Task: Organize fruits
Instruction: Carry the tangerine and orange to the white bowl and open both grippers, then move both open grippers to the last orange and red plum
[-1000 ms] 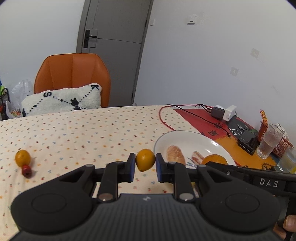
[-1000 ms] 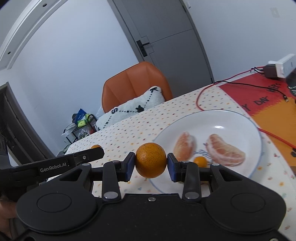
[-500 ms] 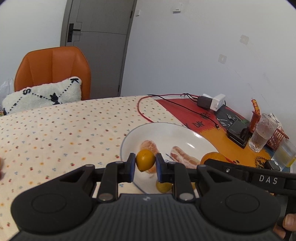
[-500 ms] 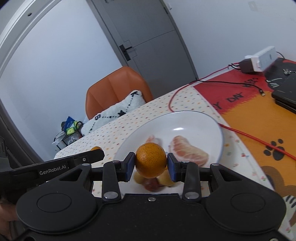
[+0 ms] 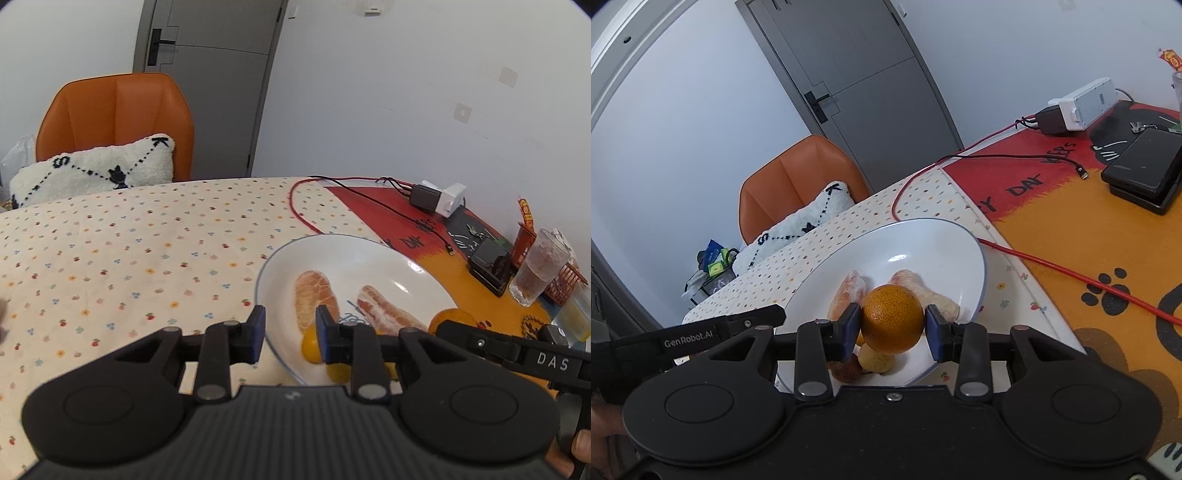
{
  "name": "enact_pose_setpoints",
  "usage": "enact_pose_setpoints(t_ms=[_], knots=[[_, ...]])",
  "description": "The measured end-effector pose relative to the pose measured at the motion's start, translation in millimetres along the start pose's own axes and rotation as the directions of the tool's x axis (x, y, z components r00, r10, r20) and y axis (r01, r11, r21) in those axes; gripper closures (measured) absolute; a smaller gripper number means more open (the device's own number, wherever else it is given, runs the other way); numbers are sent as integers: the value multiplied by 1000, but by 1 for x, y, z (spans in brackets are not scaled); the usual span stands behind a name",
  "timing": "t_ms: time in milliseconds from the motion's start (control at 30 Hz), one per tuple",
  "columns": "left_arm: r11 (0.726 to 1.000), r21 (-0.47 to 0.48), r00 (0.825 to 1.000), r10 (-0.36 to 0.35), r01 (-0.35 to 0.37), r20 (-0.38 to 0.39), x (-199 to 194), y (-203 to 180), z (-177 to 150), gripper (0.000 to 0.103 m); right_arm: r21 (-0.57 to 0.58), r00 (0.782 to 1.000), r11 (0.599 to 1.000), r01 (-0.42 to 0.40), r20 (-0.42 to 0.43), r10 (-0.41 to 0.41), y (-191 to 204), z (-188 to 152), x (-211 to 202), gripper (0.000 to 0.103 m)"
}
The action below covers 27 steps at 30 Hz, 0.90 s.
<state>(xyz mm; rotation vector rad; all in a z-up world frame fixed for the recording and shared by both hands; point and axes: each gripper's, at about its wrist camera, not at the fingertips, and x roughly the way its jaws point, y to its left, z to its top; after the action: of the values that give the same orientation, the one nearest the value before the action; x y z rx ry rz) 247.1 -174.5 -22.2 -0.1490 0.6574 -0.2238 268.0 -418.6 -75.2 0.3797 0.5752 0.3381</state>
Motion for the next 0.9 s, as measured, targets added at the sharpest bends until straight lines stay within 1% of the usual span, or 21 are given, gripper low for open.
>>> enact_pose_setpoints(t_ms=[67, 133, 167, 233, 267, 333, 400, 467, 533, 700, 900], knots=[[1000, -9, 1000, 9, -9, 5, -5, 6, 0, 68, 3, 1000, 1000, 3, 0, -3, 2, -1, 0, 63], [1000, -19, 1000, 25, -25, 10, -11, 13, 0, 58, -2, 1000, 1000, 9, 17, -9, 4, 0, -2, 60], [999, -25, 999, 31, -31, 13, -14, 16, 0, 56, -2, 1000, 1000, 5, 23, -5, 6, 0, -3, 56], [999, -37, 999, 38, -37, 22, -21, 23, 0, 47, 1, 999, 1000, 0, 34, 0, 9, 1, -5, 53], [998, -39, 999, 44, -43, 25, -25, 27, -1, 45, 2, 999, 1000, -3, 36, 2, 12, 2, -4, 53], [997, -43, 997, 66, -65, 32, -31, 34, -1, 34, 0, 999, 1000, -17, 32, 17, 20, 1, -2, 53], [995, -49, 995, 93, -91, 41, -38, 42, -2, 27, -12, 999, 999, -34, 23, 34, 29, 0, 2, 51], [992, -53, 993, 113, -110, 43, -44, 50, -3, 24, -26, 999, 998, -51, 12, 52, 40, -3, 6, 47], [990, -60, 991, 128, -126, 38, -48, 59, -3, 23, -41, 998, 997, -64, 2, 64, 51, -6, 9, 45], [985, -78, 986, 160, -157, 36, -60, 79, -7, 22, -61, 996, 994, -90, -22, 89, 71, -12, 18, 43], [979, -100, 983, 182, -178, 36, -74, 99, -12, 21, -84, 994, 991, -108, -38, 105, 92, -17, 23, 40]])
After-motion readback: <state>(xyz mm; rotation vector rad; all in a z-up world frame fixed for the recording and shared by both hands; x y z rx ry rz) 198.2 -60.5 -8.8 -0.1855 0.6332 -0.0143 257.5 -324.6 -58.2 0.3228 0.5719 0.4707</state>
